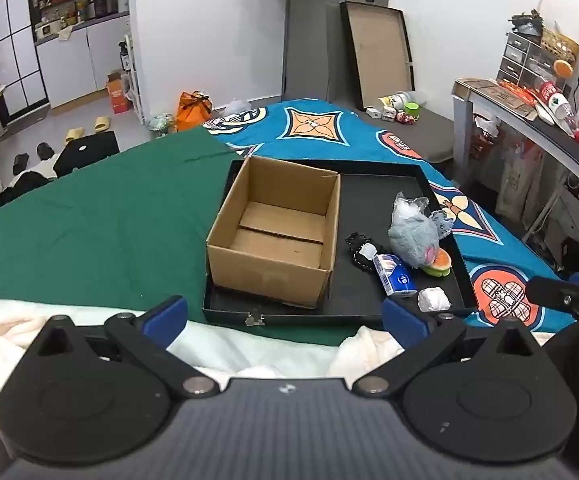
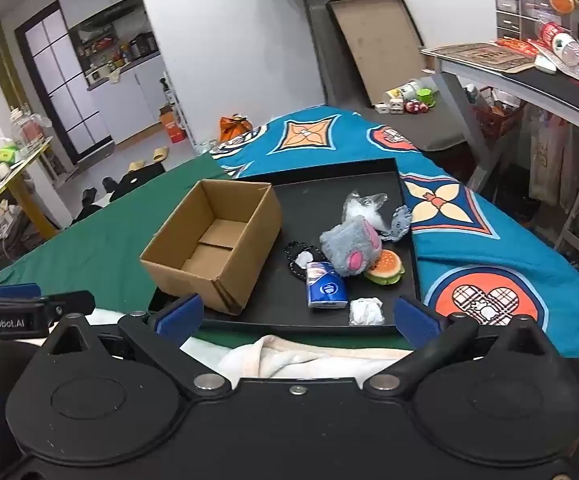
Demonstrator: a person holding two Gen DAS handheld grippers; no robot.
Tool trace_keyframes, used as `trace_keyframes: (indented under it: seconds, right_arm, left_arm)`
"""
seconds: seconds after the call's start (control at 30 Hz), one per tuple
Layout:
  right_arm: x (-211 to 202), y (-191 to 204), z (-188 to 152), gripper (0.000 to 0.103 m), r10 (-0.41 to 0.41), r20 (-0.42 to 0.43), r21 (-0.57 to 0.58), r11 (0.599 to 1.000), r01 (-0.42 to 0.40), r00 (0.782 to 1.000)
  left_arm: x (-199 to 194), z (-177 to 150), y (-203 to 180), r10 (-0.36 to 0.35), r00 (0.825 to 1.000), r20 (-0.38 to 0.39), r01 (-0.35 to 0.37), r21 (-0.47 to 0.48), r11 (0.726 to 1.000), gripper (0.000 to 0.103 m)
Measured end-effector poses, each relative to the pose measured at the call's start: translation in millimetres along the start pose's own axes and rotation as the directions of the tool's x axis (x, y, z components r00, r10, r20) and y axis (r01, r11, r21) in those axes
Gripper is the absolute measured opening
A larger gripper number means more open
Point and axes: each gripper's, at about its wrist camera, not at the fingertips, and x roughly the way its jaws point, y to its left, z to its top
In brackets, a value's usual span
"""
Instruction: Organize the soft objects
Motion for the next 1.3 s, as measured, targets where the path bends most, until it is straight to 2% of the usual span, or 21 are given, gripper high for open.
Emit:
trace_keyframes:
  seconds: [0.13,0.17,0.27,0.43,1.3]
  right_arm:
    - [-1,1,1,0.103,0.022,-0.008,-0.017,1.0,-0.022,1.0]
    - [-4,-5,2,0.103,0.033,0.002,0.011,0.999,-0.033,0.999]
    - [-3,-4,5,0.103,0.016,0.001,0.006,1.0,-0.016,1.0]
    - [-5,0,5,0.103,-0.005,0.018,-0.014,1.0,0.005,1.0]
    - [-12,3,2,0.103,-0.002,0.012,-0.038,0.999,0.002,1.0]
  left_arm:
    - [0,0,1,0.001,1.0,-0.01,-0.001,-0.003,1.0,0.103]
    - [0,0,2,0.003,1.0,-0.009,-0.003,-0.008,1.0,0.103]
    - [2,0,-5,0.011,1.0,-0.002,-0.011,0.023,1.0,0.103]
    - [1,1,-9,0.007,1.0,0.002,-0.007,0.011,1.0,0.103]
    - [-8,4,-12,0.001,1.0,-0.002,-0.001,0.007,1.0,0.103]
